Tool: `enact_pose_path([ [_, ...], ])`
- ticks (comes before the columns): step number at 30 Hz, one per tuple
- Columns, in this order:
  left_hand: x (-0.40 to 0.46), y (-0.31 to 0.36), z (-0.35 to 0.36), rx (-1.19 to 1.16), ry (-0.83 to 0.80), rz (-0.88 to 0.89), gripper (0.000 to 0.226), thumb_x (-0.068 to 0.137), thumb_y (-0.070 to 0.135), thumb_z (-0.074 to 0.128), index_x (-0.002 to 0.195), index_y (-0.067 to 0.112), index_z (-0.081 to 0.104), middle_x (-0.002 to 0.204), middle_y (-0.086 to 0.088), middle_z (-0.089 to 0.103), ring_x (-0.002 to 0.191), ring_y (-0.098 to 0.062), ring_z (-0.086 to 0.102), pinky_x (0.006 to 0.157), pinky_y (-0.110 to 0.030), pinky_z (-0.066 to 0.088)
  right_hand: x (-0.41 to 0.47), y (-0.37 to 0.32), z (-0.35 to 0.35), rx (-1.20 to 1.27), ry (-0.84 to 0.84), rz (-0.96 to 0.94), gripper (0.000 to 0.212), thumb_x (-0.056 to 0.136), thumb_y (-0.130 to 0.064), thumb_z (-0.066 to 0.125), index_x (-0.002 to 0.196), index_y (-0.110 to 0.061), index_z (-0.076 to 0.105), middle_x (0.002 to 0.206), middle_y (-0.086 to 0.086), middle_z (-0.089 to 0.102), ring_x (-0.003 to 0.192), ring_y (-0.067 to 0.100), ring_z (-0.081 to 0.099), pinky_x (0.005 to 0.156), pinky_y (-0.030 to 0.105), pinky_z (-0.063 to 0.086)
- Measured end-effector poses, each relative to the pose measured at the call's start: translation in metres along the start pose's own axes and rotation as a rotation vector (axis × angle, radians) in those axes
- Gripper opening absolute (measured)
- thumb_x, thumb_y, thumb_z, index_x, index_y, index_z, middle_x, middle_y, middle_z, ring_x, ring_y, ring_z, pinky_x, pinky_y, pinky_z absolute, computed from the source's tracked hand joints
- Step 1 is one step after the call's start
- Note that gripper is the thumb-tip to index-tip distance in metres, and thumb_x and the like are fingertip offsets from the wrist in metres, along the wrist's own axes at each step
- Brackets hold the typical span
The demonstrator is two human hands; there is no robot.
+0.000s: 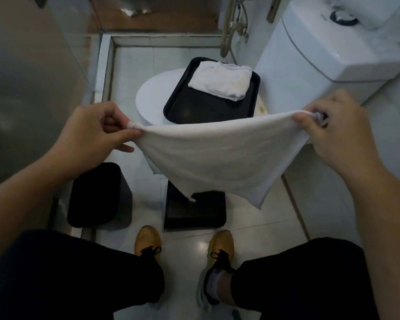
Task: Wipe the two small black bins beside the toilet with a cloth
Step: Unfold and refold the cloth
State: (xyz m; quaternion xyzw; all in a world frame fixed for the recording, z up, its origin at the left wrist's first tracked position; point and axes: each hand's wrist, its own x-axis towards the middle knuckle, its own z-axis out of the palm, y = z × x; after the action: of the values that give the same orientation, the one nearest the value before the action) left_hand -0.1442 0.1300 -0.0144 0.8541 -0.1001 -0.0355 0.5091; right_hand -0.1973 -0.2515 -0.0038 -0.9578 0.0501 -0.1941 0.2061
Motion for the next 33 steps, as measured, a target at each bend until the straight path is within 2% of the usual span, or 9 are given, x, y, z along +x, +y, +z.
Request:
enact_pose_path([
  [2, 0.001, -0.003, 0.004, 0.012, 0.098, 0.011, 0.015, 0.085, 0.009, 0.069, 0.089, 0.001, 0.057, 0.082, -0.009, 0.070, 0.074, -0.010, 0.073, 0.064, -0.026, 0.061, 0.000, 0.003, 0.000, 0.033, -0.025, -0.027, 0.016, 0.095, -0.027, 0.066, 0.090, -0.011, 0.066, 0.099, 0.007, 0.055, 0.086, 0.019, 0.051, 0.074, 0.028, 0.038],
  [6, 0.005, -0.005, 0.006, 0.208, 0.248, 0.076, 0.016, 0.094, 0.023, 0.062, 0.094, 0.016, 0.047, 0.074, -0.003, 0.067, 0.069, -0.005, 0.067, 0.063, -0.017, 0.048, -0.003, 0.006, 0.002, 0.182, -0.080, 0.018, 0.025, 0.098, -0.029, 0.061, 0.083, -0.009, 0.060, 0.068, 0.000, 0.055, 0.059, 0.007, 0.047, 0.053, 0.015, 0.033],
  [11, 0.013, -0.002, 0.012, 0.171, 0.259, 0.061, 0.011, 0.100, 0.026, 0.051, 0.093, 0.024, 0.043, 0.062, 0.009, 0.065, 0.065, 0.013, 0.062, 0.067, -0.014, 0.048, -0.001, 0.007, 0.007, 0.354, -0.008, 0.047, 0.028, 0.093, -0.034, 0.069, 0.079, -0.011, 0.067, 0.067, 0.006, 0.065, 0.060, 0.023, 0.056, 0.059, 0.039, 0.049],
  [14, 0.017, -0.005, 0.013, 0.172, 0.285, 0.056, 0.014, 0.099, 0.027, 0.053, 0.100, 0.014, 0.047, 0.085, -0.001, 0.066, 0.082, -0.003, 0.068, 0.075, -0.029, 0.056, 0.004, 0.005, 0.008, 0.337, 0.023, 0.024, 0.031, 0.093, -0.036, 0.069, 0.077, -0.010, 0.066, 0.066, 0.012, 0.062, 0.057, 0.018, 0.052, 0.055, 0.028, 0.044],
  [17, 0.019, -0.006, 0.012, 0.226, 0.367, 0.034, 0.017, 0.093, 0.031, 0.063, 0.096, 0.016, 0.057, 0.112, -0.007, 0.060, 0.093, -0.020, 0.065, 0.084, -0.039, 0.057, 0.008, 0.010, 0.012, 0.187, 0.042, -0.035, 0.033, 0.095, -0.043, 0.063, 0.085, -0.012, 0.067, 0.069, 0.012, 0.062, 0.065, 0.030, 0.057, 0.060, 0.036, 0.047],
  [20, 0.016, -0.002, 0.018, 0.154, 0.377, -0.067, 0.020, 0.096, 0.033, 0.058, 0.100, 0.014, 0.055, 0.096, -0.010, 0.065, 0.083, -0.023, 0.068, 0.079, -0.046, 0.059, 0.006, 0.014, 0.017, -0.014, 0.108, -0.104, 0.044, 0.098, -0.054, 0.051, 0.092, -0.014, 0.066, 0.066, 0.011, 0.063, 0.062, 0.035, 0.058, 0.059, 0.042, 0.048],
  [25, 0.013, 0.010, 0.028, 0.048, 0.307, -0.156, 0.020, 0.101, 0.029, 0.050, 0.104, 0.010, 0.047, 0.087, -0.013, 0.068, 0.076, -0.020, 0.071, 0.072, -0.037, 0.060, 0.001, 0.016, 0.020, -0.084, 0.112, -0.085, 0.040, 0.099, -0.048, 0.053, 0.088, -0.011, 0.063, 0.061, 0.011, 0.060, 0.058, 0.034, 0.054, 0.055, 0.038, 0.043],
  [29, 0.024, 0.004, 0.023, -0.115, 0.258, -0.247, 0.024, 0.101, 0.021, 0.052, 0.102, -0.003, 0.054, 0.081, -0.016, 0.064, 0.070, -0.025, 0.065, 0.065, -0.037, 0.060, -0.002, 0.019, 0.020, 0.405, -0.029, 0.080, 0.017, 0.094, -0.028, 0.069, 0.082, -0.015, 0.070, 0.059, -0.003, 0.065, 0.059, 0.015, 0.059, 0.058, 0.026, 0.049],
  [33, 0.038, 0.000, 0.009, -0.449, 0.250, -0.471, 0.031, 0.095, 0.017, 0.061, 0.124, 0.005, 0.055, 0.113, -0.014, 0.057, 0.078, -0.014, 0.057, 0.053, -0.025, 0.055, 0.000, 0.004, 0.013, 0.893, -0.177, 0.388, 0.003, 0.089, -0.021, 0.069, 0.090, -0.018, 0.071, 0.067, -0.009, 0.072, 0.062, 0.004, 0.062, 0.059, 0.017, 0.051],
])
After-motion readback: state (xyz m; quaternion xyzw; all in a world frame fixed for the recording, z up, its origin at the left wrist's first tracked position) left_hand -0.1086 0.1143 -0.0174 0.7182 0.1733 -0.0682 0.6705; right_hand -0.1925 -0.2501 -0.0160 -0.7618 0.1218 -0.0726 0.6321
